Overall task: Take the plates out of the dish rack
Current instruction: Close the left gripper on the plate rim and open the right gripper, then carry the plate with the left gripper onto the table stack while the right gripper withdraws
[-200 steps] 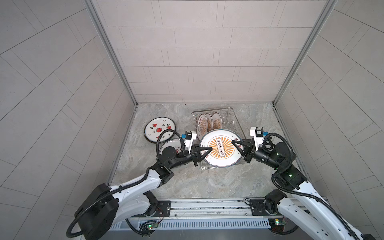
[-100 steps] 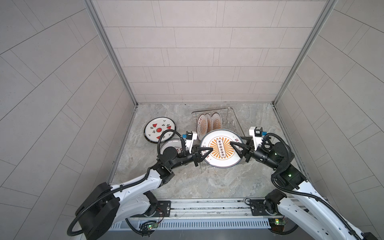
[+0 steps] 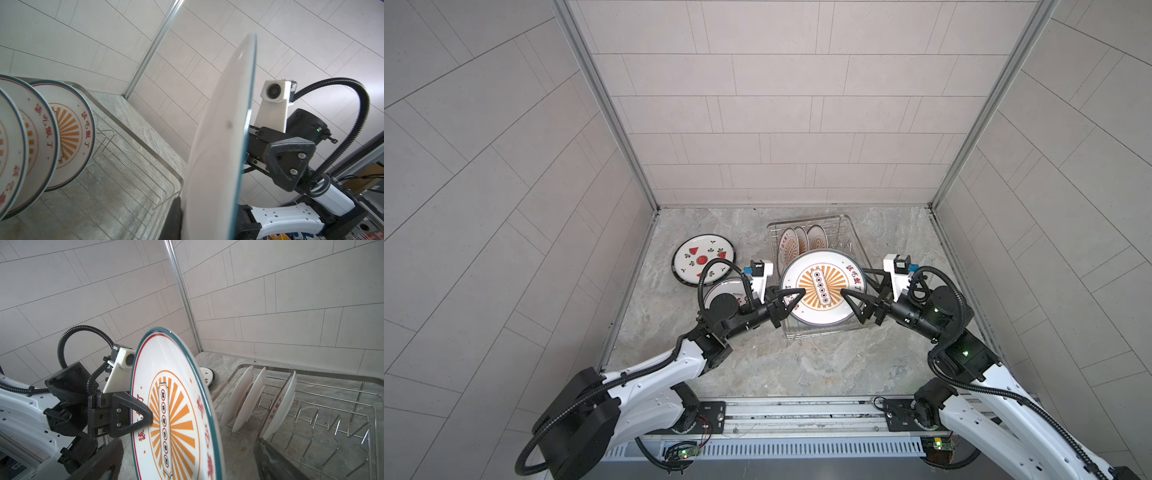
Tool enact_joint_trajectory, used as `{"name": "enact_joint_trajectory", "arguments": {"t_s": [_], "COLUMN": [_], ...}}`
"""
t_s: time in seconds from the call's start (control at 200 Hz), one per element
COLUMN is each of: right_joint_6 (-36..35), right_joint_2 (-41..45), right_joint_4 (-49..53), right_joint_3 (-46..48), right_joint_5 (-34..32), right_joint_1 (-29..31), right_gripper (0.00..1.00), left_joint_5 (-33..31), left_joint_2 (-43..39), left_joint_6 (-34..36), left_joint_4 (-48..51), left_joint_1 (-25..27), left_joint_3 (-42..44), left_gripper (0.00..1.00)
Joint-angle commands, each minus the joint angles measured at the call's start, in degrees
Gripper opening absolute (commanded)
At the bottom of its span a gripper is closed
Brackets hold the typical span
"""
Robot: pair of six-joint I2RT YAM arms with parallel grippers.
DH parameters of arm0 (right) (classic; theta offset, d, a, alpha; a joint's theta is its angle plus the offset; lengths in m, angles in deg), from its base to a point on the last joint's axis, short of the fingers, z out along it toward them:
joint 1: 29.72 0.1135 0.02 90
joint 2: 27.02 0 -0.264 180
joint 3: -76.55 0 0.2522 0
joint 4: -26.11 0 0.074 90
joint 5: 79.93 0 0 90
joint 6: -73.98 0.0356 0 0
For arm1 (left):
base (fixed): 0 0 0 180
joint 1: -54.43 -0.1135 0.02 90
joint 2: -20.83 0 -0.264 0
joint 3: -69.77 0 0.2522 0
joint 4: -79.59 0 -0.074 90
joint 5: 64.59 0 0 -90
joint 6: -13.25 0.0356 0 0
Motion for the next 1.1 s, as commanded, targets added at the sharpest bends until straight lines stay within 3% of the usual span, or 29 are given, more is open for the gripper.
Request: {"name": "enact_joint_trajectory", "arguments": {"t_s": [0.0, 0.305, 0.52, 0.741, 0.901, 1.096], "right_joint_6": [-0.4, -1.5, -3.3, -4.7, -8.2, -14.2], "right_joint_2": [2.7, 3.9, 4.7, 2.8, -1.6, -6.7], "right_joint_4": [-0.2, 0.4, 0.8, 1.7, 3.9, 9.0], "right_joint_3": [0.8, 1.1, 1.1, 0.5, -1.9, -6.4], "right_joint_5": [-2.2, -2.6, -2.7, -3.6, -3.7, -12.3], "right_joint_1": [0.4, 0.6, 1.4, 2.5, 7.2, 15.3], "right_gripper": [1.0, 1.0, 1.0, 1.0, 1.0, 1.0], "left_joint_5": [-5.3, -14.5, -22.1, -23.7, -25.1, -27.3], "left_joint_2": [-3.4, -12.5, -18.2, -21.0, -25.1, -29.4], "left_joint_6": [1.5, 1.8, -2.2, -9.9, -14.1, -18.5], "left_joint_4": [-0.1, 9.6, 15.6, 16.4, 19.2, 27.5], "left_joint_1": [0.1, -0.4, -2.7, -8.4, -13.9, -17.2], "left_joint_3": [0.7, 2.1, 3.4, 5.9, 10.0, 11.2], "left_gripper": [0.0, 0.0, 0.0, 0.0, 0.0, 0.0]}}
